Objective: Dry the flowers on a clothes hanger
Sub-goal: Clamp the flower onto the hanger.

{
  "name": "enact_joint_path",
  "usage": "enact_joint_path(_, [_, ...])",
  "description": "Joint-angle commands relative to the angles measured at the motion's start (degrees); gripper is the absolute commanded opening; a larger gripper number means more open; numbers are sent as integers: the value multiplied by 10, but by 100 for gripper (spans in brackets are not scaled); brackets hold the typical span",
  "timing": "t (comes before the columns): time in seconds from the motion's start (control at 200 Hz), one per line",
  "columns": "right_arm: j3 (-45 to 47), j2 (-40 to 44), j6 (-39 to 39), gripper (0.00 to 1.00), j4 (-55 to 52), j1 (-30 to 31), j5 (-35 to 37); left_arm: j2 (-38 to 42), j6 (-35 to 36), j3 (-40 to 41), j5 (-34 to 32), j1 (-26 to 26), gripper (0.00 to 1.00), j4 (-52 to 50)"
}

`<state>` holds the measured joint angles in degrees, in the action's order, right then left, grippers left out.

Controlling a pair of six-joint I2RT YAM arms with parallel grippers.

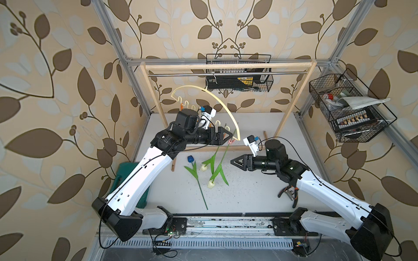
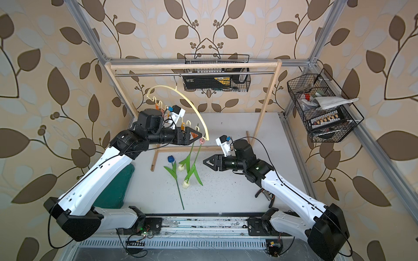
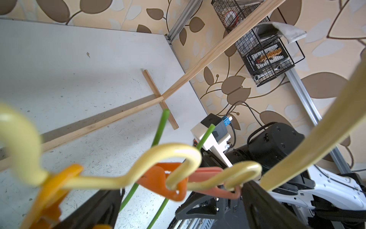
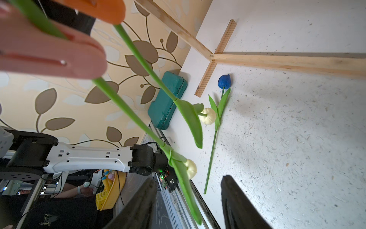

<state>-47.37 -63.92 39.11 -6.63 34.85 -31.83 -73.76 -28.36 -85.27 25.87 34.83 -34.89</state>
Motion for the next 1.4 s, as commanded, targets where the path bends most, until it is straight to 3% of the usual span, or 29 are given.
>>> enact_joint_path(0.0, [-23, 1, -9, 55, 8, -1, -14, 34, 35, 19, 5, -1, 99, 55])
enact_joint_path(0.305, [-20, 7, -12, 54, 6, 0, -19, 15, 67, 15, 37, -1, 99, 146])
enact_joint_path(0.56, [-24, 22, -17, 54, -7, 0, -20, -27, 104, -5, 12, -1, 99, 137])
enact_joint_path(0.915, [-23, 27, -24, 53, -15, 0, -24, -63, 98, -16, 45, -9, 99, 185])
enact_joint_path(1.16, [-16, 28, -25, 52, -9, -1, -28, -47, 84, -1, 71, -14, 99, 240])
enact_joint_path(1.395, [-14, 30, -28, 52, -13, -1, -26, -44, 85, -8, 64, -15, 99, 187])
